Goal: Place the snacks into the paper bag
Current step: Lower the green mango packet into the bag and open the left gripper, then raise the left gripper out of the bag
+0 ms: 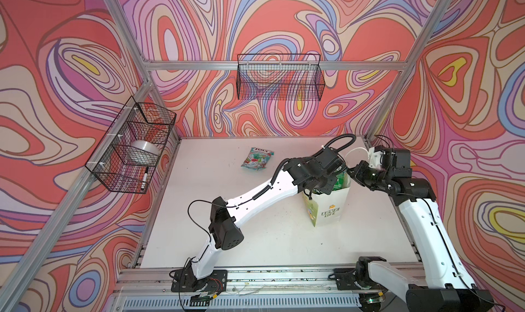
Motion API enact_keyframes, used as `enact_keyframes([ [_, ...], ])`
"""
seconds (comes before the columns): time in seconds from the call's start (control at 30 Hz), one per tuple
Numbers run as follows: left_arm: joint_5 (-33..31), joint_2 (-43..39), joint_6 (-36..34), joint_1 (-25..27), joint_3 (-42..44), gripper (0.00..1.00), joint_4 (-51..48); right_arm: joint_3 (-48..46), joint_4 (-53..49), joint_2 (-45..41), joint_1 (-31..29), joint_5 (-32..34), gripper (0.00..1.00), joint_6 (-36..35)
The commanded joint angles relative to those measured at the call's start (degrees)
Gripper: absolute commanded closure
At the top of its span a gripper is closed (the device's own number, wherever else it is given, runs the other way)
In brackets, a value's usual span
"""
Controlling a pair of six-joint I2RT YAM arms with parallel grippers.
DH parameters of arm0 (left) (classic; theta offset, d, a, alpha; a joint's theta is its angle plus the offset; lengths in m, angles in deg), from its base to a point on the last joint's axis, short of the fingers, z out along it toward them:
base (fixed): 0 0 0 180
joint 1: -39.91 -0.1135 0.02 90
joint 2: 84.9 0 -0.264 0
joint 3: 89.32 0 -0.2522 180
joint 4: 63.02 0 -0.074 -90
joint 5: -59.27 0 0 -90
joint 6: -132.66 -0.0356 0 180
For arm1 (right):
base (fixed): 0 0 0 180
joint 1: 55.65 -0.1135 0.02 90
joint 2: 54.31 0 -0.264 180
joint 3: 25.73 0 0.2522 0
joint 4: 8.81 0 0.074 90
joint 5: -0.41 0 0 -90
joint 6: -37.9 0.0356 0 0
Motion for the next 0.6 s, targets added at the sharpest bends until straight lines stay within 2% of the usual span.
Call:
enact_keyframes([
  [0.0,-2.09,-4.37,-0.92,1.55,3.87,0.9,-3.42,1.45,6.69,-3.2,-0.02,-0.75,1.0,-0.69],
  [0.07,-1.17,-5.06,-0.48,1.62,4.64,0.89,-3.15,0.4,7.98,-4.28,-0.01,-0.58,1.0,-0.3],
  [0.13,0.49,-5.19,-0.83,1.81,3.74,0.82,-1.62,-0.12,8.84,-4.5,-0.02,-0.4,1.0,-0.03],
  [0.37,-2.64,-3.05,-2.06,1.81,-11.24,0.47,-5.7,1.1,7.48,-4.25,-0.02,-0.11,1.0,-0.01],
  [0.47,-0.67,-5.69,-2.44,1.81,-9.93,0.35,-2.55,0.14,7.75,-5.01,-0.01,0.52,1.0,-0.17],
  [0.57,-0.7,-7.85,-2.68,1.81,-9.38,0.29,-2.66,-1.86,9.37,-5.45,-0.01,-0.39,1.0,0.56],
])
